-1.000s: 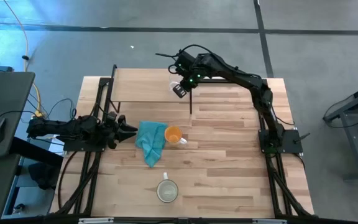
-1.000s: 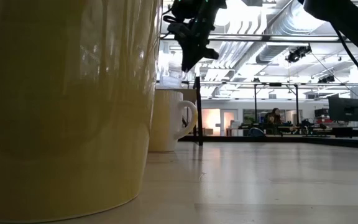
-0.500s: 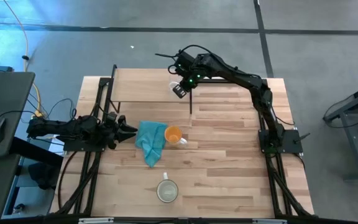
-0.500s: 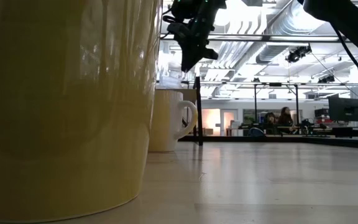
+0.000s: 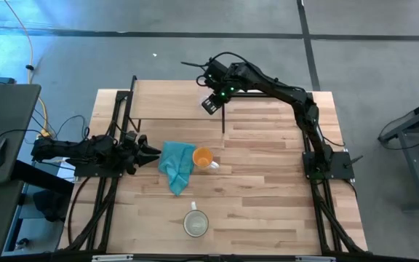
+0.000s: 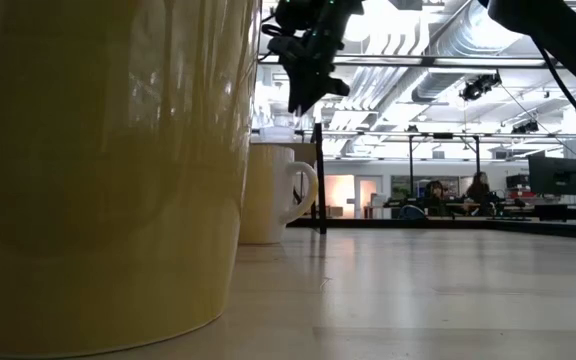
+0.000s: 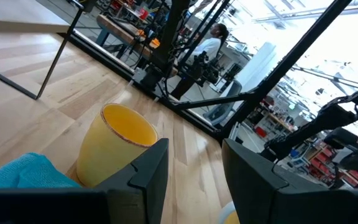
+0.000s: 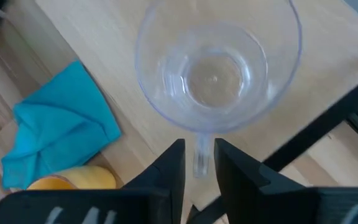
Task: Stack small to large cups/mugs on shelf
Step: Put the transparent mug on the shelf, then put the yellow mug on the shelf
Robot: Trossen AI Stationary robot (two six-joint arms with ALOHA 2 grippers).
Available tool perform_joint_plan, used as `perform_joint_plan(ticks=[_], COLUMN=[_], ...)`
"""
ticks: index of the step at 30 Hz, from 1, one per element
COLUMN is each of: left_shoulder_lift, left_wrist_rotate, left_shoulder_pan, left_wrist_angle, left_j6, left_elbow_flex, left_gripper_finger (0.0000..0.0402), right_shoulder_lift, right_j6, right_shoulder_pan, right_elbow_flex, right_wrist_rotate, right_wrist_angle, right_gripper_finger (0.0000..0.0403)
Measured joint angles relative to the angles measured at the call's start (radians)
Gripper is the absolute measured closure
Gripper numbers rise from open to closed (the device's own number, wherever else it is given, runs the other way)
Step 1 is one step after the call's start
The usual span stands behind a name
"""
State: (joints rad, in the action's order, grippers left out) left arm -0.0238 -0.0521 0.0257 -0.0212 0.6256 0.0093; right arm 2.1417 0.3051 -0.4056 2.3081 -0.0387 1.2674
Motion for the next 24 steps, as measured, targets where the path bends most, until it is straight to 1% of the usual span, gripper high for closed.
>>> perform_joint_plan(ticks=[3, 7, 11, 17, 21, 24], left_shoulder_lift=[0.0, 0.0, 0.0, 0.0, -0.001, -0.031], left_wrist_rotate=[0.0, 0.0, 0.0, 0.0, 0.002, 0.017], left_shoulder_pan=[0.0, 0.0, 0.0, 0.0, 0.0, 0.0], left_wrist_angle=[0.0, 0.0, 0.0, 0.0, 0.0, 0.003], left_j6=[0.0, 0.001, 0.001, 0.008, 0.1, 0.229], left_elbow_flex=[0.0, 0.0, 0.0, 0.0, 0.0, 0.0], left_gripper_finger=[0.0263, 0.0263, 0.0263, 0.0263, 0.0263, 0.0263], right_shoulder_lift=[-0.002, -0.008, -0.015, -0.022, -0.023, -0.042], right_j6=[-0.016, -0.018, -0.017, -0.015, -0.021, -0.039], right_shoulder_pan=[0.006, 0.008, 0.008, 0.012, 0.035, 0.059], right_elbow_flex=[0.0, 0.031, 0.046, 0.047, 0.047, 0.047], right_wrist_rotate=[-0.001, -0.006, -0.003, 0.004, 0.004, 0.004], right_wrist_angle=[-0.036, -0.038, -0.021, 0.058, 0.147, 0.197], right_gripper_finger=[0.0324, 0.0324, 0.0324, 0.0324, 0.0324, 0.0324])
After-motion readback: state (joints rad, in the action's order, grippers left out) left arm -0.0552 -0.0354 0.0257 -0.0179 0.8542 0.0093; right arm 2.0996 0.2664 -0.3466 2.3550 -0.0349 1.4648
